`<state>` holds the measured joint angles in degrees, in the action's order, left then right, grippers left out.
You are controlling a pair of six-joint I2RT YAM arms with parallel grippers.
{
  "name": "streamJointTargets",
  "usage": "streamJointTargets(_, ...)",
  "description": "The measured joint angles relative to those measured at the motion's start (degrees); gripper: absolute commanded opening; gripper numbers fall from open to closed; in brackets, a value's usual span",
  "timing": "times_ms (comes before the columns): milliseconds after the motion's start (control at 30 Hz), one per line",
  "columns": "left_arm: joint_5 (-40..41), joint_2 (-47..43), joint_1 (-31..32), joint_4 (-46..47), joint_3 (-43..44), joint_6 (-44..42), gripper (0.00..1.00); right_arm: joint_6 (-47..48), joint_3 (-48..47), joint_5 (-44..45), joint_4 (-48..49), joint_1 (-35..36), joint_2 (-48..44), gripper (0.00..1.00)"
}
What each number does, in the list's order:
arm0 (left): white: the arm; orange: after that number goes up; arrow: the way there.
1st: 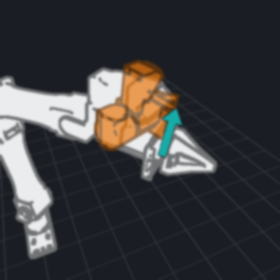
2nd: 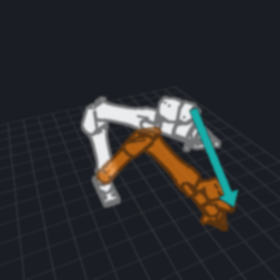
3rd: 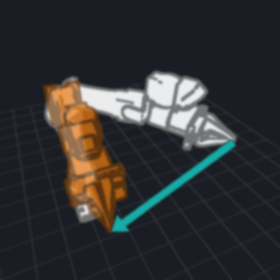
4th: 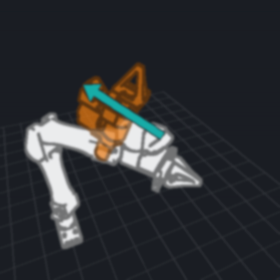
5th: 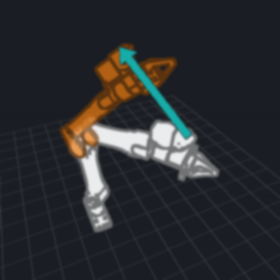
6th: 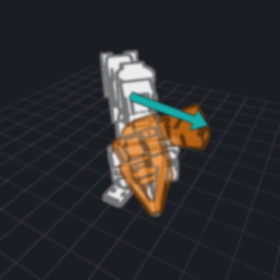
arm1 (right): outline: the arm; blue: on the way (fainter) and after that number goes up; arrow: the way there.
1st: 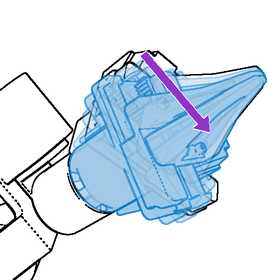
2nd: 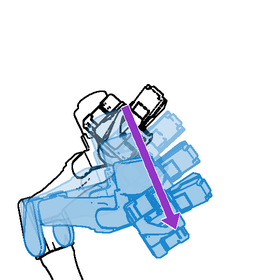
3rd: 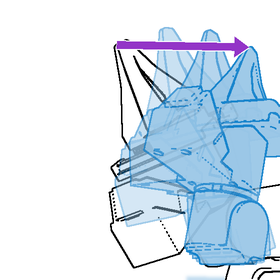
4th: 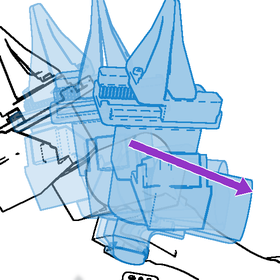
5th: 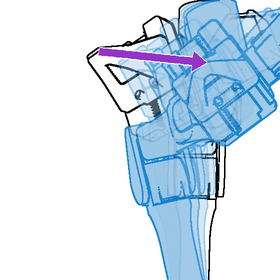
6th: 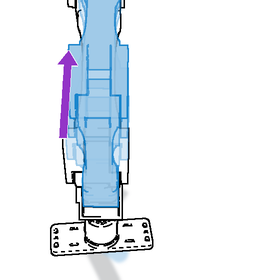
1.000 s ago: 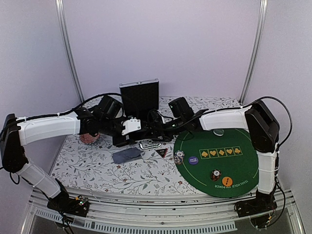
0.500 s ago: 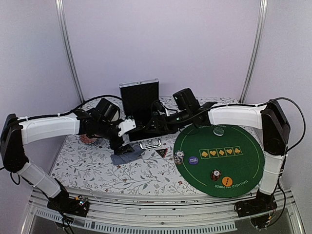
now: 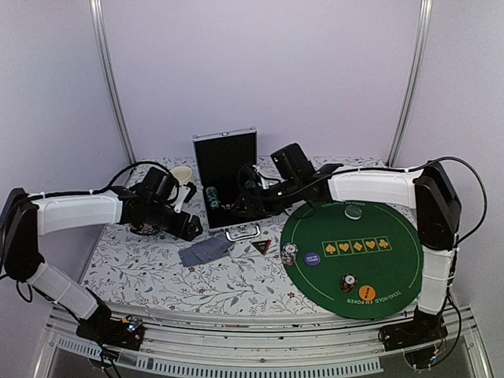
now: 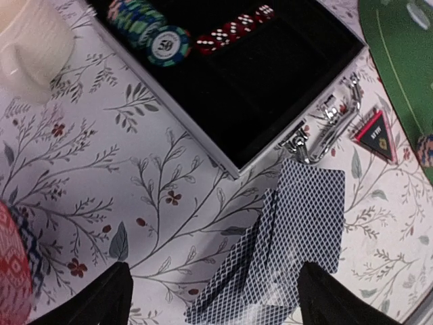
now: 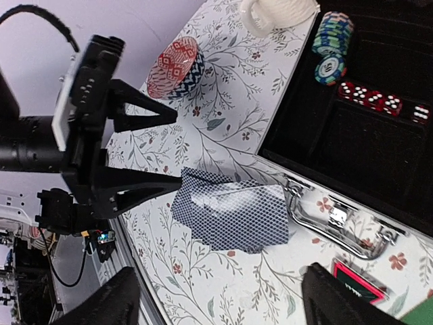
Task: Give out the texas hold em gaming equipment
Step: Adjust the face-down deck piles at the center of the board.
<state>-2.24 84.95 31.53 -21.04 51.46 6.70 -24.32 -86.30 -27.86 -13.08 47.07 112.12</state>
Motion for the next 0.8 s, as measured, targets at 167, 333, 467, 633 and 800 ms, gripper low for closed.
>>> streamJointTargets(167,5.2,-9.4,-0.2,2.1,-8.5,16.7,0.75,-1.6,-8.4,2.3,0.3,2.8,10.1,0.58)
streamJointTargets(333,5.5,-12.6,-0.9,5.0,-16.2,27.8,0.68,-2.9,-12.9,5.4,-0.5,4.1,17.4,0.44)
streamJointTargets(467,3.5,-11.4,-1.5,8.2,-20.2,33.2,0.66,-3.3,-13.8,8.2,-1.6,4.3,19.6,0.43)
streamJointTargets(633,1.1,-9.4,-1.7,12.3,-22.3,36.0,0.67,-3.3,-13.9,10.0,-3.2,4.7,20.1,0.43)
streamJointTargets(800,-2.3,-5.9,-1.7,17.5,-22.7,36.8,0.65,-3.4,-14.4,10.2,-3.7,5.3,20.5,0.40)
